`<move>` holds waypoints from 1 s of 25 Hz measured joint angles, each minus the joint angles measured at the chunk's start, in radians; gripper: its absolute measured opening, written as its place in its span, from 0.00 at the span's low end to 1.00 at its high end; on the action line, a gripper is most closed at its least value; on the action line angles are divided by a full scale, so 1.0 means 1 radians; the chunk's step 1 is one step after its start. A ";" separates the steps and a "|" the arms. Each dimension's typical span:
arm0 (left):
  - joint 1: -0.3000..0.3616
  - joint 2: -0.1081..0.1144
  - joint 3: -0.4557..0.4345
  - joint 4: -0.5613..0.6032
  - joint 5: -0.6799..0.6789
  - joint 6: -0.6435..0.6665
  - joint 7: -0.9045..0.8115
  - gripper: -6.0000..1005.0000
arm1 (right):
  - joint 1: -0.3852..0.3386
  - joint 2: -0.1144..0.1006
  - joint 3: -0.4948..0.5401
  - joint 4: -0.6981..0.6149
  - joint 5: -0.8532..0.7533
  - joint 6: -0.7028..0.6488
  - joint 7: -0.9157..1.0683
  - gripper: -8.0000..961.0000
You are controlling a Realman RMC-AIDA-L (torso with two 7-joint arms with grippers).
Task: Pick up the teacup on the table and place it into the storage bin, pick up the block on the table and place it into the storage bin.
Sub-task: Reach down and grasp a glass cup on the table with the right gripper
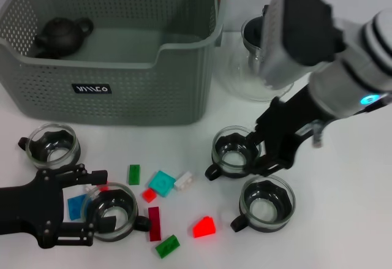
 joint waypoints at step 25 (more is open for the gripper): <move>0.004 -0.003 -0.006 -0.019 0.000 0.000 0.001 0.85 | 0.066 0.003 -0.164 0.361 0.020 0.362 0.107 0.56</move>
